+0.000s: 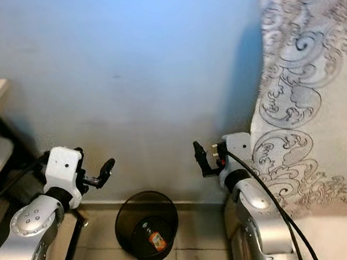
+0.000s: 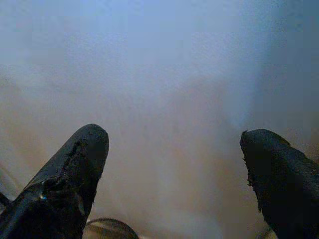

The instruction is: Clean up the room

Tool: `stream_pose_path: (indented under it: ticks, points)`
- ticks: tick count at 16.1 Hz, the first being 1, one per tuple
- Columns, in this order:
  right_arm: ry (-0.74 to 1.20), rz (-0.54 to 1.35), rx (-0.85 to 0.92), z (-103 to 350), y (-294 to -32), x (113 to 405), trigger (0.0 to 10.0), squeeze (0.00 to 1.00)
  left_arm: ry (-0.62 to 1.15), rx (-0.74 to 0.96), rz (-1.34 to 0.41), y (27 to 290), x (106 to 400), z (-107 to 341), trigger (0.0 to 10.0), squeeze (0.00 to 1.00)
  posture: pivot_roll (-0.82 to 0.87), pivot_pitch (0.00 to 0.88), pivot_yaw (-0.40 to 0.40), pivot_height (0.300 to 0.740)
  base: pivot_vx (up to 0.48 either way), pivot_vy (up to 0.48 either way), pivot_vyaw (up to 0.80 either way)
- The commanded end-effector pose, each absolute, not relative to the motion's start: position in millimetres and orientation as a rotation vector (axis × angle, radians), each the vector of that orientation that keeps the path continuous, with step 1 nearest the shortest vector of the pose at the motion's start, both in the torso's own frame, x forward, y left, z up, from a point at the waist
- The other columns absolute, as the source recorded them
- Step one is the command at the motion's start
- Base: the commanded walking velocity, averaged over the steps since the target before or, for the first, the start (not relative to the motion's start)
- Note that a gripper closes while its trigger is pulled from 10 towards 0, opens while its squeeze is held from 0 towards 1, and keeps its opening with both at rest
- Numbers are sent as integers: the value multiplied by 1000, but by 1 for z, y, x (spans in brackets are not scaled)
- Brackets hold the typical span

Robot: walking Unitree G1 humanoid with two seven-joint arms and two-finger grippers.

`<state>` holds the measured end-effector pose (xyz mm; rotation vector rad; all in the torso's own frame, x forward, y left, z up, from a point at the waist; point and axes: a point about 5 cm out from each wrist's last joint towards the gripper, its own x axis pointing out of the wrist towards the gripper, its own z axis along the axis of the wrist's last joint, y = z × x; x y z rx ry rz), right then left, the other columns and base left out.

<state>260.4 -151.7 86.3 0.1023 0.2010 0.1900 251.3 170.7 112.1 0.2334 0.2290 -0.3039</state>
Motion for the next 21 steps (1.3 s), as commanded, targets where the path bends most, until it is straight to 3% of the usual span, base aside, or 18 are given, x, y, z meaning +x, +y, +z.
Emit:
stream_pose_path:
  ticks: [1,6,21]
  points:
    - [190,197,121,92,-151,259,10000,1000,233,244,-299,170,250,112,10000,0,48,0,33,740,0,0,-788]
    - [227,201,176,89,-141,248,10000,1000,256,274,-367,162,245,110,10000,0,111,0,-14,740,0,0,-793]
    - [236,160,190,89,-145,248,10000,1000,259,236,-295,172,248,112,10000,0,134,0,-23,740,0,0,-798]
